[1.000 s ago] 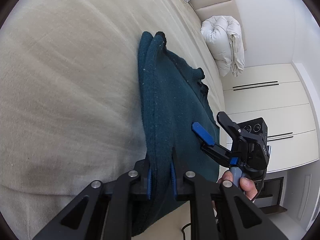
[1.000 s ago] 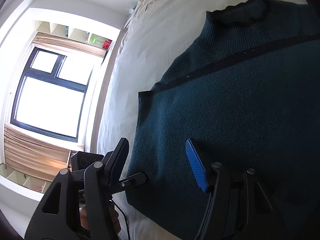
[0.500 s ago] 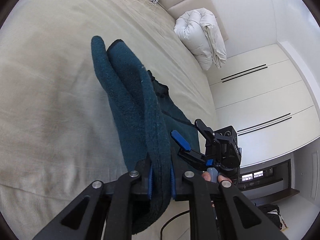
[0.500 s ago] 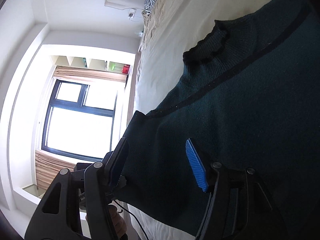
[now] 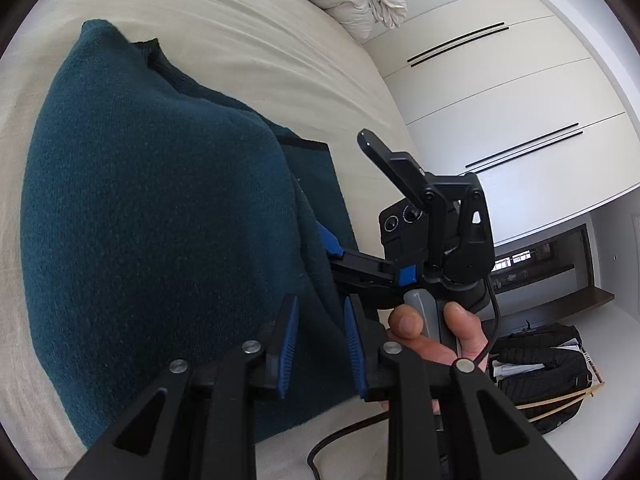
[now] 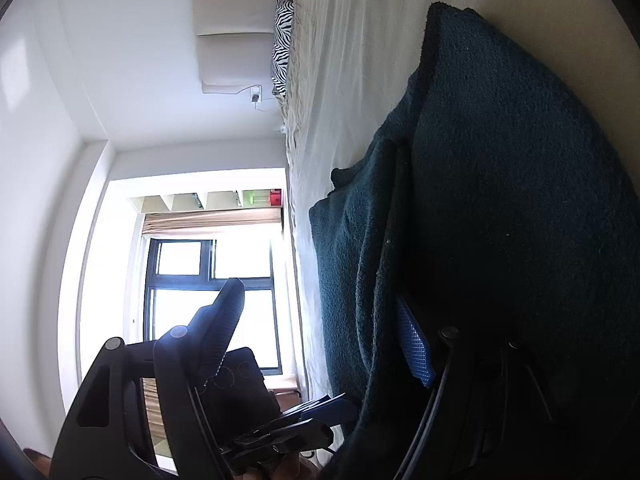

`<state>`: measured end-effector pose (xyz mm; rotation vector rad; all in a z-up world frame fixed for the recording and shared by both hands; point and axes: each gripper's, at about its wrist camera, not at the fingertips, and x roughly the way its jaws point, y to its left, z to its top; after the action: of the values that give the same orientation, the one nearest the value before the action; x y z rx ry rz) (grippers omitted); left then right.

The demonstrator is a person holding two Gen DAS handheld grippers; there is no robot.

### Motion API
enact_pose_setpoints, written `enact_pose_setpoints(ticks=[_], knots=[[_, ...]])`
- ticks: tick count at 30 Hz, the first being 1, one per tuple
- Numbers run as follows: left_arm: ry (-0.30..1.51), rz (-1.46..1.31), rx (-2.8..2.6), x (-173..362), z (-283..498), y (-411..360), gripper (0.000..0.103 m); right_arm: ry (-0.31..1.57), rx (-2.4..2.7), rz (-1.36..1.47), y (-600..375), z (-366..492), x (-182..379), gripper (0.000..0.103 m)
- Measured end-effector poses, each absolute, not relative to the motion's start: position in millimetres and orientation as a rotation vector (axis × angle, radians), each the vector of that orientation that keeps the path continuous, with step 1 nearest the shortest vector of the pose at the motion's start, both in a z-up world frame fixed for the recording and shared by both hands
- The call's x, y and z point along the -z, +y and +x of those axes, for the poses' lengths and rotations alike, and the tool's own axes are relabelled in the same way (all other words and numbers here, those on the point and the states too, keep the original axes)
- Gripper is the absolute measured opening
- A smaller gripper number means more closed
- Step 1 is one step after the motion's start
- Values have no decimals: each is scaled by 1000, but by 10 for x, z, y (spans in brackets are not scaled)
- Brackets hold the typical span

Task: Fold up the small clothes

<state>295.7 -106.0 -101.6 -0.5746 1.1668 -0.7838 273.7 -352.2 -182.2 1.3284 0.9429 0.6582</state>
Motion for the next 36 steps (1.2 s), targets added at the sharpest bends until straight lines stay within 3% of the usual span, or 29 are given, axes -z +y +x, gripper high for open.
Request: enact_pose_setpoints(ticks=[1, 2, 12, 17, 19, 30, 36], knots=[[1148, -569, 791, 985, 2910, -1020, 44, 946, -669, 1329, -3547, 2744, 1829, 71], [1123, -567, 798, 941, 2883, -959, 46, 954, -675, 1318, -3567, 2759, 1824, 71], [1054, -555, 706, 953, 2614, -250, 46, 1128, -584, 968, -3094, 2892, 1582, 68], [1074, -558, 711, 1042, 2532, -238, 46, 1207, -479, 801, -2790, 2998, 1577, 18], [1074, -557, 712, 1034, 2526, -288, 46, 1197, -459, 770, -2777, 2997, 1540, 15], [1041, -497, 738, 845, 2567, -600, 50, 1077, -466, 560, -2930, 2846, 935, 12], [1059, -451, 752, 889, 2536, -835, 50, 1076, -398, 575, -3326, 2771, 968, 12]])
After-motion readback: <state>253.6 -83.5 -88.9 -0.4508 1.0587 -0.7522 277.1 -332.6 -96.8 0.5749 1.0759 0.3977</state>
